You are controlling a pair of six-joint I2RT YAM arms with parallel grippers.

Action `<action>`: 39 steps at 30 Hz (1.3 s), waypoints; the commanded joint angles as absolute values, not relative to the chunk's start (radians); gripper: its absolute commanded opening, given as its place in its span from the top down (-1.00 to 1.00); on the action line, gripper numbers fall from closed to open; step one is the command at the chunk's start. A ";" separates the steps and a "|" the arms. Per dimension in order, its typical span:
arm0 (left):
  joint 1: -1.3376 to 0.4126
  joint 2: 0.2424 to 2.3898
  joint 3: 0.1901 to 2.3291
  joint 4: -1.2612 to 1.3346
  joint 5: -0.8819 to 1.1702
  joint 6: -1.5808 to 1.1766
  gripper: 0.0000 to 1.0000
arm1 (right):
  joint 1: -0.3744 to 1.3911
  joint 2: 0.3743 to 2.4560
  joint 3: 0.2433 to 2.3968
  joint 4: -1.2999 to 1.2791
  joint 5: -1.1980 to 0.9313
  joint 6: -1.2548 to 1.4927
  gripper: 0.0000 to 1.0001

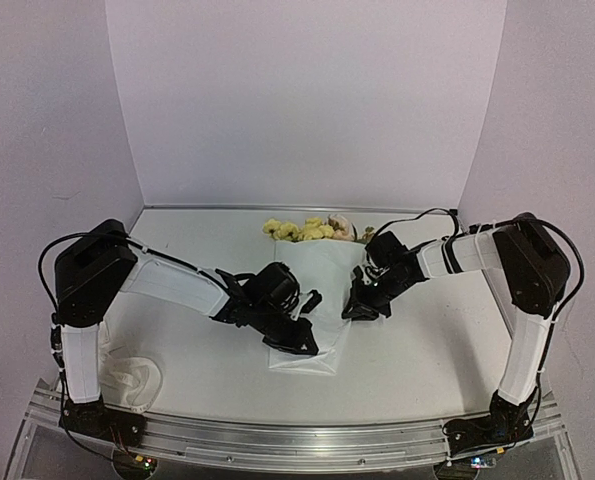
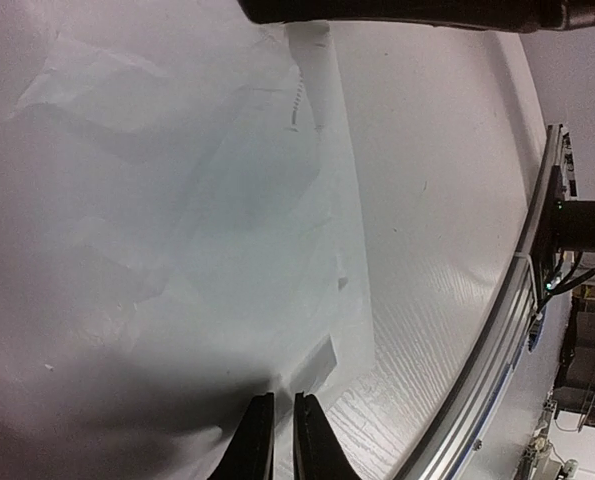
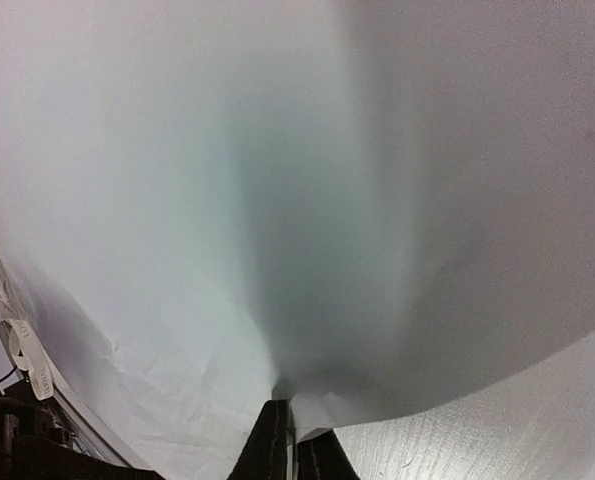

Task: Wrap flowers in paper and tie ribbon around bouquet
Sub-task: Adjust the folded bouquet at the center of the board.

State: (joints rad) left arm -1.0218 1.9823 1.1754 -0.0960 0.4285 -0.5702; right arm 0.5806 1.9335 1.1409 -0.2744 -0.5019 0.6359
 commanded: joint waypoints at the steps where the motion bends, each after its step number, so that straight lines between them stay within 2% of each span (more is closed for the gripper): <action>1: -1.017 2.018 1.210 -0.110 0.459 -0.541 0.82 | 0.591 1.935 1.179 -0.333 -0.524 0.625 0.59; 7: -1.006 1.995 1.203 -0.108 0.458 -0.537 0.82 | 0.597 1.866 1.142 -0.390 -0.505 0.669 0.21; 10: -0.997 1.957 1.203 -0.115 0.461 -0.528 0.81 | 0.598 1.801 1.118 -0.444 -0.496 0.677 0.09; 14: -0.982 1.890 1.182 -0.130 0.458 -0.521 0.79 | 0.604 1.717 1.093 -0.527 -0.474 0.683 0.06; 23: -0.911 1.782 1.038 -0.116 0.458 -0.539 0.79 | 0.687 1.670 1.128 -0.565 -0.462 0.718 0.12; 31: -0.905 1.767 0.977 -0.117 0.469 -0.545 0.80 | 0.782 1.738 1.260 -0.582 -0.433 0.751 0.40; 39: -0.905 1.801 0.974 -0.106 0.513 -0.551 0.80 | 0.823 1.777 1.325 -0.597 -0.444 0.767 0.56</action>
State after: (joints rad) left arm -0.9039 1.8046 0.9756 -0.1303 0.4770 -0.5499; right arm 0.8005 1.7359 1.2544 -0.5803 -0.4530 0.7494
